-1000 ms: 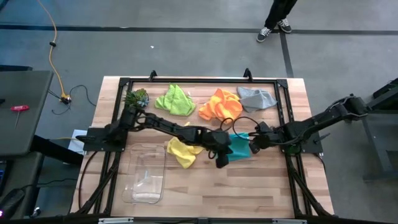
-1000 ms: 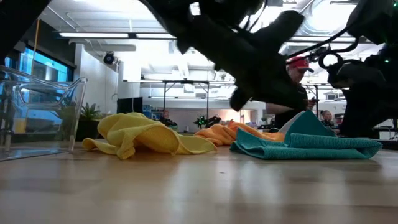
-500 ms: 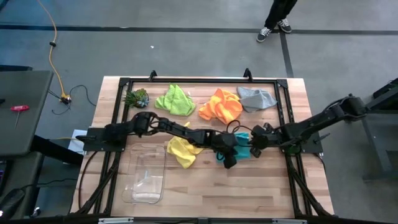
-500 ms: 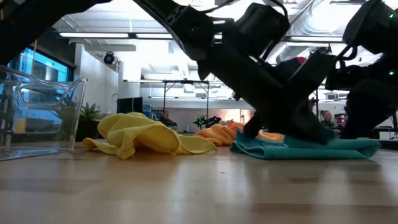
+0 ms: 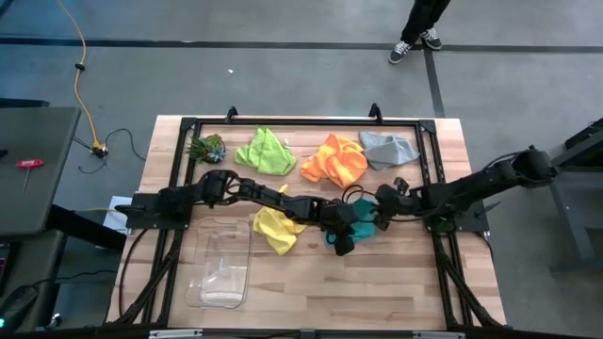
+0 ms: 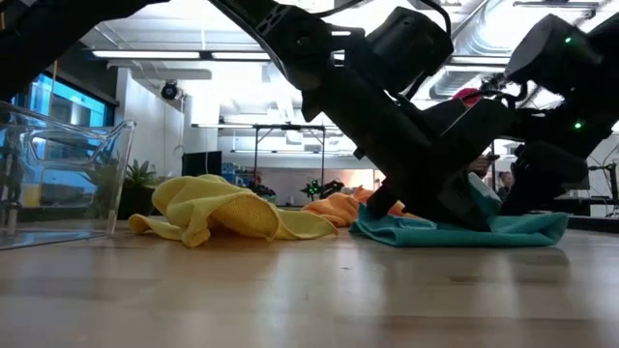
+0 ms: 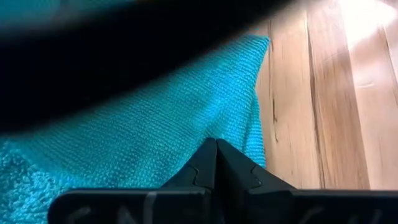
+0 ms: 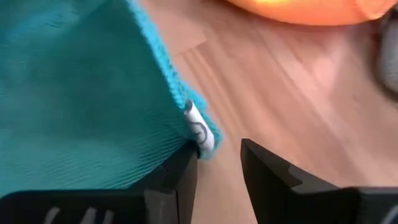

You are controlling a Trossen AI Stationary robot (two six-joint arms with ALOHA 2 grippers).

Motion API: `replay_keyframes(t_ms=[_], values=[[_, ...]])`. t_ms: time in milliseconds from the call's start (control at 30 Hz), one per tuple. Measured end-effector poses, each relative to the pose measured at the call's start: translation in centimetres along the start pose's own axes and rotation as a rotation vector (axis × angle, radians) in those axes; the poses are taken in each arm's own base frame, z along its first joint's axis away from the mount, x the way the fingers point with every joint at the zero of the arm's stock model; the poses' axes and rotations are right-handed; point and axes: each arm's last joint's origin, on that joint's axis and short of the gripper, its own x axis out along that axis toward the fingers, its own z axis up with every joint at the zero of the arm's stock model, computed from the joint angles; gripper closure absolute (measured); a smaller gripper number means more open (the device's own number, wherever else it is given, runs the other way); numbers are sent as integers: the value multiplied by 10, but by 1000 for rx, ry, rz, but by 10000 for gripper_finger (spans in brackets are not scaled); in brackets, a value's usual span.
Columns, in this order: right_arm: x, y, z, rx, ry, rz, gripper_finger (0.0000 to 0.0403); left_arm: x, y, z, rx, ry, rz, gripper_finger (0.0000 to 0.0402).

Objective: Fold microfiber towels
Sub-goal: Fold the blue towel

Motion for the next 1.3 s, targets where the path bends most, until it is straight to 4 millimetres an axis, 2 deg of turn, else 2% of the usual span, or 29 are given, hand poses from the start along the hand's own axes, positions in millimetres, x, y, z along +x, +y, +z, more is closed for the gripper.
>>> replay_keyframes(t_ms=[267, 500, 700, 867, 1067, 1167, 1300], values=[[12, -15, 10, -42, -21, -117, 288, 0, -7, -4, 15, 18, -5, 402], [16, -30, 21, 27, -53, -170, 288, 0, -12, -7, 22, 28, -13, 401], [3, -31, 34, 10, 4, -128, 288, 0, -15, -9, 25, 51, -51, 401], [-16, -31, 48, -7, 26, -85, 288, -1, -13, -8, 45, 54, -62, 402], [-40, -31, 55, 96, -25, 39, 288, -21, 1, 11, 78, 51, -70, 401], [-53, -29, 52, 148, -61, 96, 288, -42, 8, 28, 122, 32, -55, 402], [-70, -25, 48, 227, -122, 181, 288, -67, 18, 39, 189, 77, -17, 401]])
